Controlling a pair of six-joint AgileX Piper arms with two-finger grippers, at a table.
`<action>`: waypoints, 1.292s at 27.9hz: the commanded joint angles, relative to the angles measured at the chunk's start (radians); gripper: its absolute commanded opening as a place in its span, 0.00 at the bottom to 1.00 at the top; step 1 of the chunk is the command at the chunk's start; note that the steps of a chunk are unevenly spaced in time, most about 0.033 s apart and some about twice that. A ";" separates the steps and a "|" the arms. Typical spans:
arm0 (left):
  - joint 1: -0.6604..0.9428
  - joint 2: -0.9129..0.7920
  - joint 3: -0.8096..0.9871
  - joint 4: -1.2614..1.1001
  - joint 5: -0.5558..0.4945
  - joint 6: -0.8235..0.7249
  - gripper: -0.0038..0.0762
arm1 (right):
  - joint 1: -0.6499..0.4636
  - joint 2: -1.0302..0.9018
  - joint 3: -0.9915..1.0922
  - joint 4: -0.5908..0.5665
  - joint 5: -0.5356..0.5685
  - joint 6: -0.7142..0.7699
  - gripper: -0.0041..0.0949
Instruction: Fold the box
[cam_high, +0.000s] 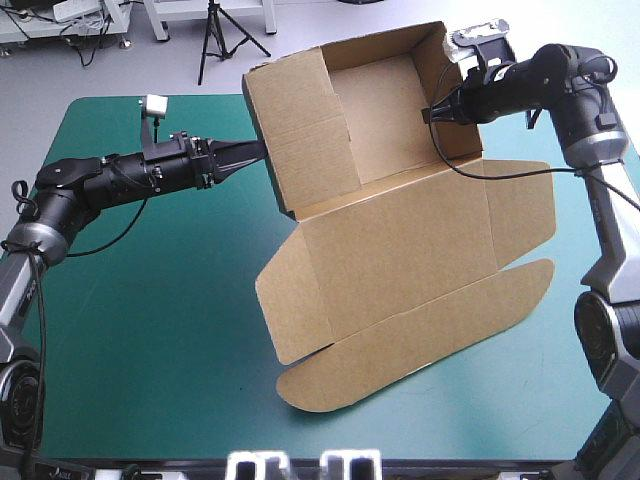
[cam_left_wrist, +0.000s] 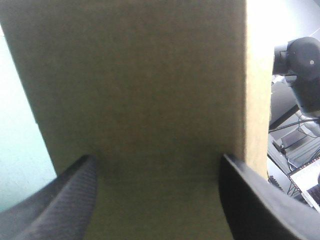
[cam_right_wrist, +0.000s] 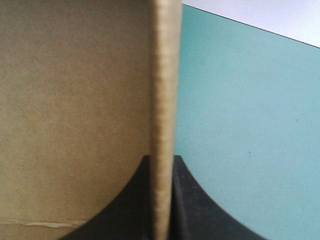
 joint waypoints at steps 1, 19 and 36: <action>-0.006 -0.041 -0.032 -0.077 0.022 -0.004 0.67 | 0.010 -0.052 -0.031 0.025 -0.088 0.034 0.02; -0.251 -0.041 -0.189 0.339 -0.528 -0.247 0.66 | 0.122 0.022 -0.031 -0.106 -0.209 0.165 0.02; -0.325 -0.016 -0.189 1.190 -0.671 -0.963 0.60 | 0.169 0.046 -0.031 0.139 -0.164 0.103 0.02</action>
